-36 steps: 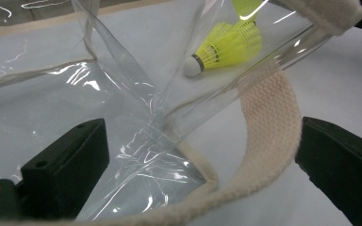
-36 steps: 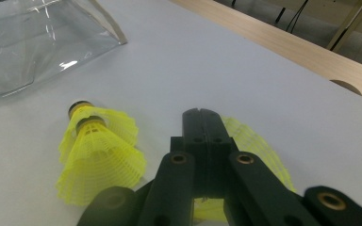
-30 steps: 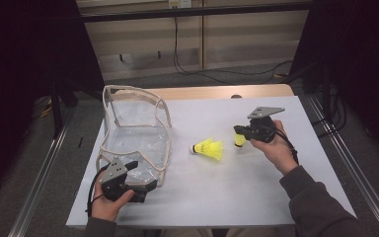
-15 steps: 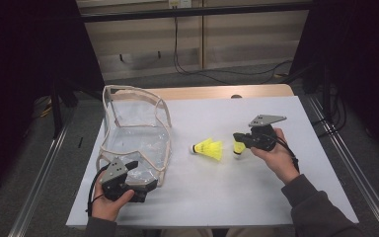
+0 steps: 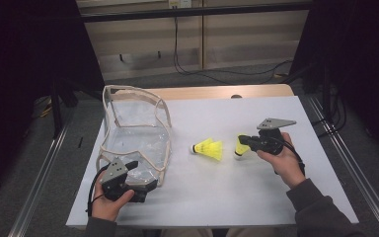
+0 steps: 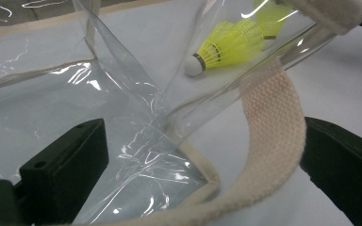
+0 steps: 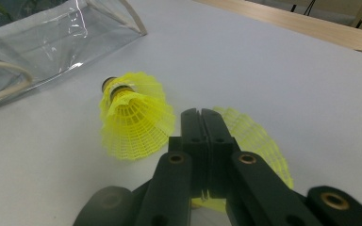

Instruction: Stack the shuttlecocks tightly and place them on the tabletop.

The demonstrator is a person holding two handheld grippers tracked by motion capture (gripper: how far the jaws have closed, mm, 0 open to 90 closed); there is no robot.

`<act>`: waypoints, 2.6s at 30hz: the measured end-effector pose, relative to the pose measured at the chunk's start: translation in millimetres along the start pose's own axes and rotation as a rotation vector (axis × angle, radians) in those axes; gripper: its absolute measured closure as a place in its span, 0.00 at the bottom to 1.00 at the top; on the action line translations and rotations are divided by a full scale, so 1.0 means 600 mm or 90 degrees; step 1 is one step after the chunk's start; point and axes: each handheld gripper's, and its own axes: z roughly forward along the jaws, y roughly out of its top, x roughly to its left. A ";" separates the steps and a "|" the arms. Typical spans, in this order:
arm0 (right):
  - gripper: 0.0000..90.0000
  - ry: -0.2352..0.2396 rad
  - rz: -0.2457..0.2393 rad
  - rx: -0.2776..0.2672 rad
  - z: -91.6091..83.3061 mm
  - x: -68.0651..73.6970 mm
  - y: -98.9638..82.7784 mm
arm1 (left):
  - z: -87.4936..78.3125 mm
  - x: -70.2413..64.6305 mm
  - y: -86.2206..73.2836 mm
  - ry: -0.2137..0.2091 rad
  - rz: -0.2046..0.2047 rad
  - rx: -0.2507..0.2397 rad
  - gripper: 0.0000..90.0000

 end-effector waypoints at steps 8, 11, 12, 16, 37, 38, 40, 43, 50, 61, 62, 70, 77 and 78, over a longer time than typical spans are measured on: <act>0.97 0.001 0.017 0.002 -0.010 -0.007 -0.014 | 0.000 -0.001 0.000 0.002 0.001 0.001 0.03; 0.96 -0.003 0.016 0.003 -0.013 -0.009 -0.018 | 0.000 -0.001 0.000 0.002 0.001 0.002 0.03; 0.96 -0.005 0.017 0.004 -0.015 -0.009 -0.019 | 0.000 0.000 0.000 0.002 0.001 0.002 0.03; 0.95 -0.003 0.020 0.003 -0.019 -0.011 -0.025 | 0.000 0.000 0.000 0.002 0.001 0.001 0.03; 0.96 0.007 0.024 0.008 -0.033 -0.016 -0.048 | 0.000 -0.001 0.001 0.003 0.003 0.004 0.03; 0.96 0.009 0.023 0.009 -0.033 -0.016 -0.049 | 0.000 0.000 0.001 0.003 0.003 0.004 0.03; 0.96 0.007 0.023 0.009 -0.034 -0.016 -0.050 | 0.000 -0.001 0.001 0.003 0.003 0.004 0.03; 0.96 0.009 0.024 0.008 -0.035 -0.016 -0.052 | 0.000 0.000 0.001 0.003 0.004 0.004 0.03; 0.97 0.012 0.022 0.005 -0.037 -0.015 -0.057 | 0.000 0.000 0.001 0.004 0.005 0.006 0.03; 0.97 0.011 0.023 0.007 -0.039 -0.016 -0.065 | 0.001 -0.001 0.001 0.005 0.005 0.002 0.03; 0.97 0.011 0.023 0.008 -0.040 -0.016 -0.066 | 0.001 -0.001 0.001 0.006 0.005 0.003 0.03; 0.97 0.011 0.018 0.014 -0.039 -0.016 -0.072 | 0.001 0.000 0.001 0.005 0.006 0.004 0.03; 0.97 0.012 0.017 0.022 -0.035 -0.015 -0.078 | 0.001 0.000 0.001 0.006 0.006 0.004 0.03; 0.97 0.012 0.019 0.024 -0.035 -0.015 -0.078 | 0.001 0.000 0.001 0.005 0.005 0.003 0.03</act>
